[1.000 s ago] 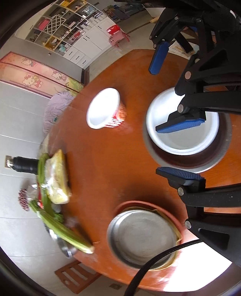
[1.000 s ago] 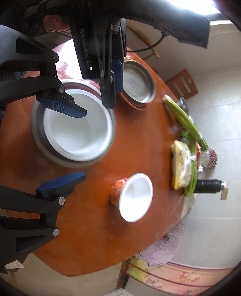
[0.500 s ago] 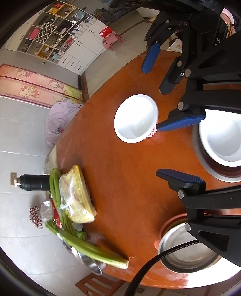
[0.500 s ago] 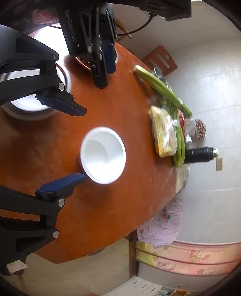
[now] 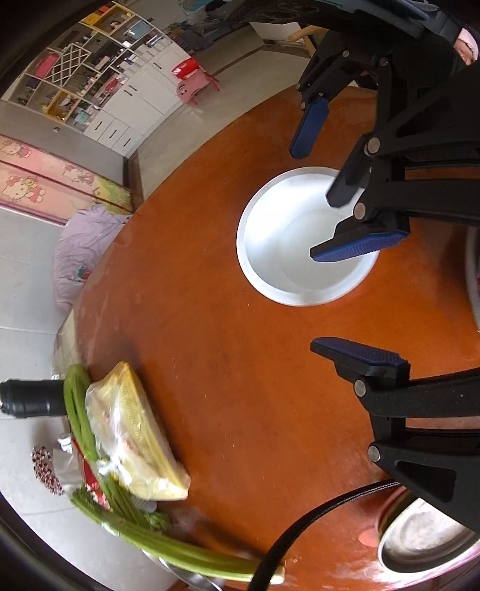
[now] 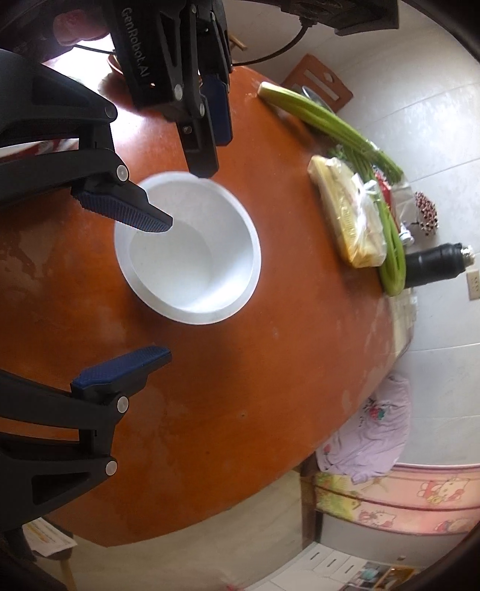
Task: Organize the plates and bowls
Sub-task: 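Move the left tool to the second white red-printed bowl, then close the left tool on the second white bowl rim and lift it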
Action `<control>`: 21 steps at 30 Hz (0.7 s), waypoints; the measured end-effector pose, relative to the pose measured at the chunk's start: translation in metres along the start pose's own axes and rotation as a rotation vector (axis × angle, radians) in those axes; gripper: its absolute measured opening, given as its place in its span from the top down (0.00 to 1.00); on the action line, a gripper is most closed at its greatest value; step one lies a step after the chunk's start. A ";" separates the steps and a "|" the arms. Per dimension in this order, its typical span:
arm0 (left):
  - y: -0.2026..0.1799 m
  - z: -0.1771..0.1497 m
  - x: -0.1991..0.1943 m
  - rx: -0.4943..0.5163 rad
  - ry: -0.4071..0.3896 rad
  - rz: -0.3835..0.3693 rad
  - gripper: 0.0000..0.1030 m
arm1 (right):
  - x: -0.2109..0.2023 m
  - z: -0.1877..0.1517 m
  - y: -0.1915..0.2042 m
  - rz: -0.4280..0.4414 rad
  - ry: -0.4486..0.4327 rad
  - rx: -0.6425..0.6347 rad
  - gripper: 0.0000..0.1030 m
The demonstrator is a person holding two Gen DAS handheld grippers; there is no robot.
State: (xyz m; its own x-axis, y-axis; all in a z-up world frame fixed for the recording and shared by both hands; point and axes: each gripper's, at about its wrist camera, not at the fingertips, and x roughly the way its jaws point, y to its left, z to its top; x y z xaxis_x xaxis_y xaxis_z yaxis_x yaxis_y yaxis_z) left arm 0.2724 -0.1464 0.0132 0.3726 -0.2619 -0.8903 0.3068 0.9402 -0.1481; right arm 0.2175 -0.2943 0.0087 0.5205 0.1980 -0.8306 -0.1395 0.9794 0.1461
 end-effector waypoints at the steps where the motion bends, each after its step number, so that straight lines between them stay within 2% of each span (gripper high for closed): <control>1: -0.001 0.001 0.004 0.004 0.008 -0.003 0.59 | 0.004 0.000 -0.001 0.003 0.009 0.002 0.36; 6: -0.002 0.004 0.027 -0.011 0.060 -0.021 0.59 | 0.016 -0.001 -0.001 0.020 0.042 0.002 0.36; 10: 0.000 0.002 0.037 -0.033 0.091 -0.072 0.62 | 0.021 -0.001 0.001 0.063 0.052 0.009 0.36; 13: -0.001 0.001 0.037 -0.033 0.091 -0.090 0.66 | 0.023 0.000 0.006 0.080 0.056 0.009 0.36; 21: 0.003 -0.003 0.023 -0.047 0.062 -0.104 0.66 | 0.015 -0.001 0.020 0.106 0.042 -0.016 0.35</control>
State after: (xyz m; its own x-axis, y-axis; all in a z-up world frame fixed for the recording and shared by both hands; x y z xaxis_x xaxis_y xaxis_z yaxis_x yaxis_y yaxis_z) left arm 0.2790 -0.1493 -0.0094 0.2859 -0.3463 -0.8935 0.2992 0.9181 -0.2601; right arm 0.2222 -0.2719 -0.0015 0.4660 0.2983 -0.8330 -0.2052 0.9522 0.2262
